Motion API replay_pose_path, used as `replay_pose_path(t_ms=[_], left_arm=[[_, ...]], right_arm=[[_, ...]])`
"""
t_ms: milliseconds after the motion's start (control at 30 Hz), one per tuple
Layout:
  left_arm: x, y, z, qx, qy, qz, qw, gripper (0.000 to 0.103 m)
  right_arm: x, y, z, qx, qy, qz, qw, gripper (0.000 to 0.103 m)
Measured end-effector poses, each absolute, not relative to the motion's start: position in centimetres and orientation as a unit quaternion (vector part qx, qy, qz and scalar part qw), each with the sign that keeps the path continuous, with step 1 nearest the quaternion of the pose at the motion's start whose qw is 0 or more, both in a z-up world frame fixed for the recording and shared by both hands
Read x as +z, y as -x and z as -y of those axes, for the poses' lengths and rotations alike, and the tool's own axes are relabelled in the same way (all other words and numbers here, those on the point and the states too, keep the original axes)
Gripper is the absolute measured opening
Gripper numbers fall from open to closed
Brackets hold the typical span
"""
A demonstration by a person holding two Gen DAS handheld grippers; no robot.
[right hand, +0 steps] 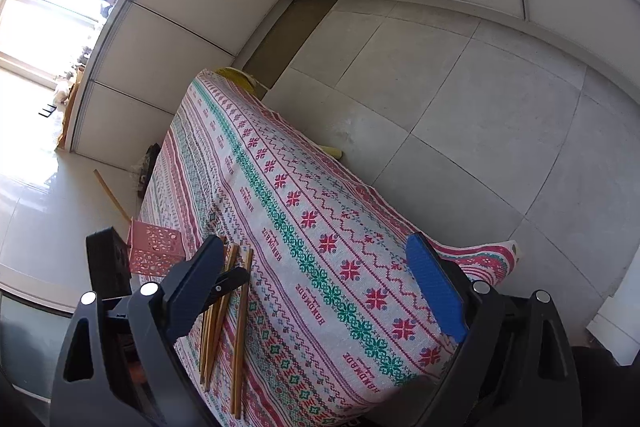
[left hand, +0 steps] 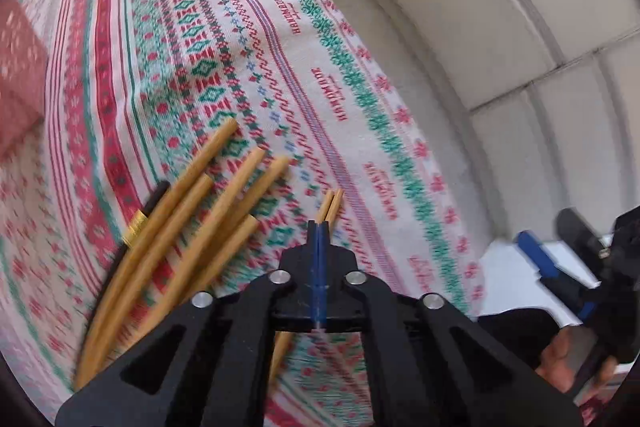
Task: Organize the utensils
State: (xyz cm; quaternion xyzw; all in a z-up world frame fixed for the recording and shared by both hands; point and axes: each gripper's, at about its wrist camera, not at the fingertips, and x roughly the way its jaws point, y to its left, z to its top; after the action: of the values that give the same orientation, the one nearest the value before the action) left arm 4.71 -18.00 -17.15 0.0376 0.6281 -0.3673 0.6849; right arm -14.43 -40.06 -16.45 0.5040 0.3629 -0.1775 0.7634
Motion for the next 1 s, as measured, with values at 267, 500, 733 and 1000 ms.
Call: replay_pose_path(t_ms=[267,500,733,1000], left_arm=[[-15.4,-1.5,17.4,-0.347,-0.132,-0.595,0.713,0.005],[-14.7,-1.0,21.1,-0.365,-0.189,-0.582,0.701,0.014],[-17.4,-0.9,25.2,-0.361,-0.227,-0.594,0.682,0.017],[-19.1,-0.5,30.8,-0.368,-0.326,-0.579,0.65,0.015]], right_arm=[[-16.4,14.0,38.9,-0.179,-0.483,-0.378,0.769,0.09],[-16.6,14.3,39.1,-0.179,-0.486,-0.379,0.767,0.09],[-17.0,14.3,39.7,-0.173,-0.498,-0.378,0.761,0.09],[-17.7,13.7,39.8,-0.167,-0.514,-0.389,0.746,0.09]])
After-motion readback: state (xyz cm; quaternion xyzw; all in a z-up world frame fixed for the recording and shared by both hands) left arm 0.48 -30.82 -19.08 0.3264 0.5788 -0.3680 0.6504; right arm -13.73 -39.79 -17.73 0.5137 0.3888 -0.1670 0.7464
